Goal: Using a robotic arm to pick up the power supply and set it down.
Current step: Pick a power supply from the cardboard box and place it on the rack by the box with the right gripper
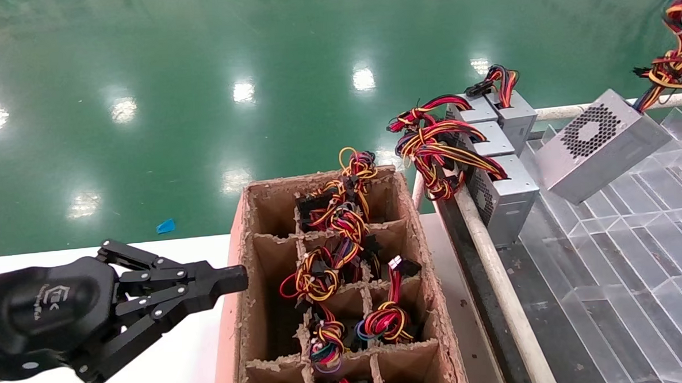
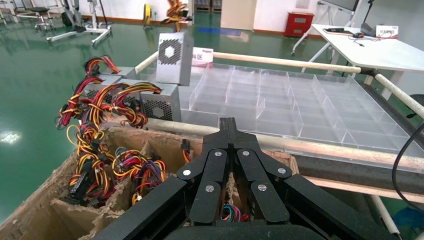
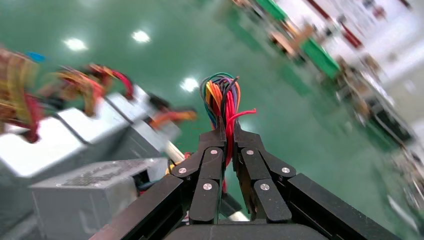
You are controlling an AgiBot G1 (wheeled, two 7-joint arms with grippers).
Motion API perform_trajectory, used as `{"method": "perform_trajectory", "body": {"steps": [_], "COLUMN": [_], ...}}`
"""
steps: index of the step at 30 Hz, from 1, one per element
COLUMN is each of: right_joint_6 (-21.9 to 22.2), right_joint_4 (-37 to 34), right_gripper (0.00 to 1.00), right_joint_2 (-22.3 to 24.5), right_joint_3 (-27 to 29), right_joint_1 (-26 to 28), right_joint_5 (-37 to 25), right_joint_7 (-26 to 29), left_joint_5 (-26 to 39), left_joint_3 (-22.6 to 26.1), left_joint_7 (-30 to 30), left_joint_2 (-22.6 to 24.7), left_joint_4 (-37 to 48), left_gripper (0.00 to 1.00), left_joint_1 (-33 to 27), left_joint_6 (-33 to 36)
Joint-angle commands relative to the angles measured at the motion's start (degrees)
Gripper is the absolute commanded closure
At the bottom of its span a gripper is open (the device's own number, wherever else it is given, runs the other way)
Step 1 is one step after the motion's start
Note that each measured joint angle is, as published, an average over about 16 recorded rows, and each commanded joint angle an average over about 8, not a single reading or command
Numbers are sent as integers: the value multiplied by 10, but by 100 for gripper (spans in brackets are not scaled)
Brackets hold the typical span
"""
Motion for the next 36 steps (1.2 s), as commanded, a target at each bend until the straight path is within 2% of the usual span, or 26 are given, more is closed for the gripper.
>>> {"method": "perform_trajectory", "body": {"steps": [1, 11, 27, 36], "right_joint_6": [32, 64, 79, 129], "right_joint_4": [-35, -86, -109, -122], "right_gripper": [100, 100, 100, 100], "right_joint_2": [-13, -56, -74, -97], "right_joint_3": [1, 12, 8, 5], "right_joint_1": [-4, -14, -6, -15], "right_joint_5": [-1, 14, 9, 3], "right_joint_7": [-11, -61, -83, -93], "left_joint_5": [0, 0, 0, 0], "left_joint_3": [0, 0, 0, 0], "left_joint_7": [0, 0, 0, 0], "left_joint_2": [0, 0, 0, 0], "left_joint_4": [0, 0, 0, 0], "left_gripper": [100, 100, 100, 100], "left_joint_1": [0, 0, 0, 0], "left_joint_6": [0, 0, 0, 0]}}
